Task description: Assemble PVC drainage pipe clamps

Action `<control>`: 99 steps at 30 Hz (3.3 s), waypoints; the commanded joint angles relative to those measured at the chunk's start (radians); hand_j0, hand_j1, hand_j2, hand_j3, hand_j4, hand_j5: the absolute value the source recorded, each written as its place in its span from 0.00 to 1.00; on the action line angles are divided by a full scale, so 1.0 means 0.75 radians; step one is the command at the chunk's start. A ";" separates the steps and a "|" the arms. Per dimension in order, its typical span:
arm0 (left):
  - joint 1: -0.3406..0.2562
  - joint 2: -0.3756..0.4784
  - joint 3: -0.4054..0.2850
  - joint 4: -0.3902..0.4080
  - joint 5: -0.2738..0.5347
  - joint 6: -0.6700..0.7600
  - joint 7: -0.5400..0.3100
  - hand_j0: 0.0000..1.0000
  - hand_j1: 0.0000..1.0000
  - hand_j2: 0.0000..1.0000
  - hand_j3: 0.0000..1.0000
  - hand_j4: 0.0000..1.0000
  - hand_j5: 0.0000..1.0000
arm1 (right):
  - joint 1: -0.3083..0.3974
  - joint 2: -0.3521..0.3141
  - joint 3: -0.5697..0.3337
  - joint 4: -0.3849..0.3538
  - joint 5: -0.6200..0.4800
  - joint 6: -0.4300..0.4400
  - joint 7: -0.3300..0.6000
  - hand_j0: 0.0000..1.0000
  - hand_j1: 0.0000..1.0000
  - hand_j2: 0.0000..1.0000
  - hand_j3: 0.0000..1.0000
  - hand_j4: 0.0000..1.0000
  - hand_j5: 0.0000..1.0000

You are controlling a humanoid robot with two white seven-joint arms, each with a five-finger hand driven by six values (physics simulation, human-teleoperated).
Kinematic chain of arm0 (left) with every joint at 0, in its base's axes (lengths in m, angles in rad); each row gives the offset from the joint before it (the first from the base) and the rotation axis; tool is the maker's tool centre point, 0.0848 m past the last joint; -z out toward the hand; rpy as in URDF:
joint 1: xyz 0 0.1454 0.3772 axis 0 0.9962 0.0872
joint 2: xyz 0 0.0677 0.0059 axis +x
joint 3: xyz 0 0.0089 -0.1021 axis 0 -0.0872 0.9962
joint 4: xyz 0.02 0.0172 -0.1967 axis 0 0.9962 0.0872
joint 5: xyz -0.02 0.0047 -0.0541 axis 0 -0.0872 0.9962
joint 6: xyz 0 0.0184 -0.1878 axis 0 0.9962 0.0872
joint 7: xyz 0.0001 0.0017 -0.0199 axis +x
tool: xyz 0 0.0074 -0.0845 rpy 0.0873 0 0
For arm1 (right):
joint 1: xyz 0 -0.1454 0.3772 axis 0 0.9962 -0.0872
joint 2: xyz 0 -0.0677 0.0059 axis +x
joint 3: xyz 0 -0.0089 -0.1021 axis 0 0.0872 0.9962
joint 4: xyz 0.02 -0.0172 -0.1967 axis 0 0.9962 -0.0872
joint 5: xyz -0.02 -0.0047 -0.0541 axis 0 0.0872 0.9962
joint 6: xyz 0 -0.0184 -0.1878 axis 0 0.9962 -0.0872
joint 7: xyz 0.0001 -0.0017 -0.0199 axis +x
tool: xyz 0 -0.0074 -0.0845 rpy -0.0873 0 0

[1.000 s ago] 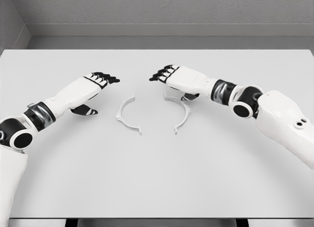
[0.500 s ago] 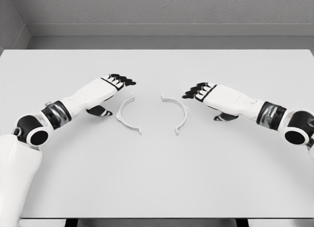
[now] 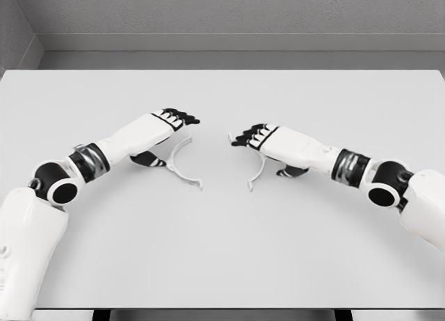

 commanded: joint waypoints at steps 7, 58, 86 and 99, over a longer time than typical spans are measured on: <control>0.000 -0.026 -0.012 -0.003 0.004 0.003 0.001 1.00 1.00 1.00 1.00 1.00 1.00 | -0.004 0.033 0.032 0.010 0.017 0.002 0.001 1.00 1.00 1.00 1.00 1.00 1.00; -0.162 -0.126 -0.041 0.168 -0.047 0.003 0.001 1.00 1.00 1.00 1.00 1.00 1.00 | 0.211 -0.141 -0.598 -0.062 -0.216 -0.217 -0.003 1.00 1.00 1.00 1.00 1.00 1.00; -0.174 -0.189 -0.139 0.156 -0.055 0.003 0.001 1.00 1.00 1.00 1.00 1.00 1.00 | 0.209 -0.125 -0.577 -0.074 -0.222 -0.217 0.001 1.00 1.00 1.00 1.00 1.00 1.00; -0.172 -0.214 -0.143 0.142 -0.057 0.003 -0.001 1.00 1.00 1.00 1.00 1.00 1.00 | 0.209 -0.111 -0.575 -0.076 -0.222 -0.215 0.001 1.00 1.00 1.00 1.00 1.00 1.00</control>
